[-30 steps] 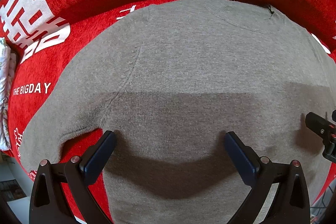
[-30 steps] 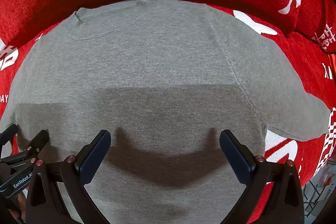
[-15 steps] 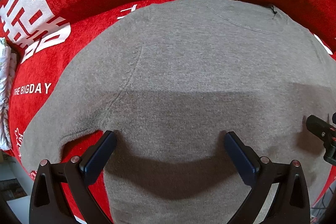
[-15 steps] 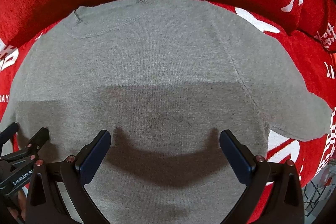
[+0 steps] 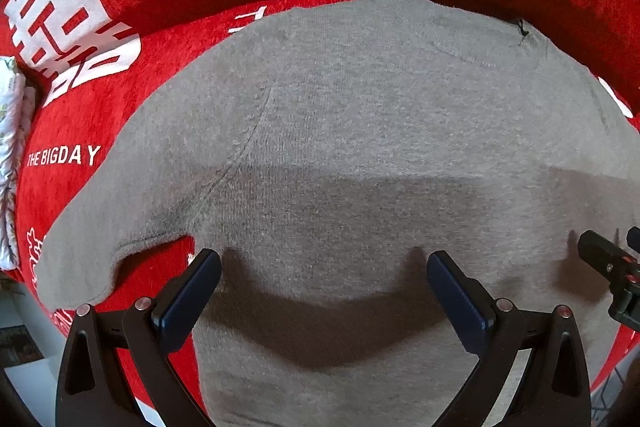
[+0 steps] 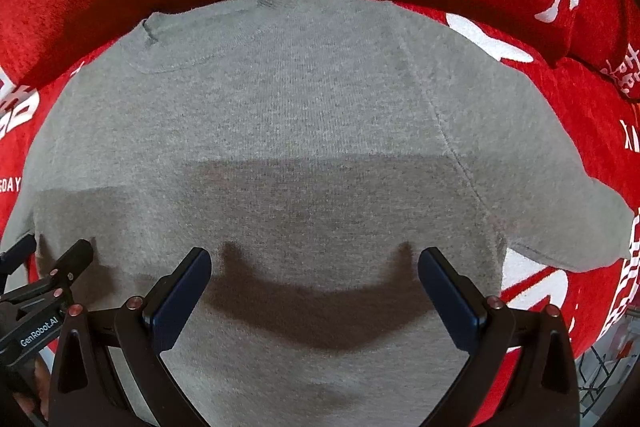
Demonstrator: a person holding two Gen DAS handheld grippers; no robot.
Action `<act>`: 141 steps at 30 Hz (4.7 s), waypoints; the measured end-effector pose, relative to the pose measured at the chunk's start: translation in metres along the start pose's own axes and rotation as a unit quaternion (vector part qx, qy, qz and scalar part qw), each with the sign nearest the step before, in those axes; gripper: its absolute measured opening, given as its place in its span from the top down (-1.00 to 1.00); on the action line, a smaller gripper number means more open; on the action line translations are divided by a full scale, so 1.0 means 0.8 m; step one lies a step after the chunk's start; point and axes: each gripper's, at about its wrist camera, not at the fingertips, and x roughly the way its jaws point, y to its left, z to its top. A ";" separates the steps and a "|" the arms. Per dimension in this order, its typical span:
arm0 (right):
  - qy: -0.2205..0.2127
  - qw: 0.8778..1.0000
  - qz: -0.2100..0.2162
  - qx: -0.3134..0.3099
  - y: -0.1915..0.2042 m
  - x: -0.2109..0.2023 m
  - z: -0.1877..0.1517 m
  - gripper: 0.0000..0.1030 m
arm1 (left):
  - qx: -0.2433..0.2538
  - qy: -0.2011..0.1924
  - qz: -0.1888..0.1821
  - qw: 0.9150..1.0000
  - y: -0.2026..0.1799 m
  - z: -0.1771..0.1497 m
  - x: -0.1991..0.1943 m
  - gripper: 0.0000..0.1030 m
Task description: Fold small clothes
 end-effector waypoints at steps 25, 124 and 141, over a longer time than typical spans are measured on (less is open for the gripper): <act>-0.002 0.999 0.014 -0.032 -0.014 -0.022 -0.006 -1.00 | -0.080 -0.013 -0.044 0.996 0.023 -0.035 -0.031 -1.00; -0.066 0.877 0.337 0.337 -0.057 0.051 -0.012 0.32 | -0.077 -0.055 -0.068 0.993 0.150 -0.036 0.017 -0.68; -0.159 0.951 -0.072 -0.257 0.141 0.007 0.068 0.67 | -0.025 -0.079 0.021 0.996 0.102 -0.002 0.007 -0.68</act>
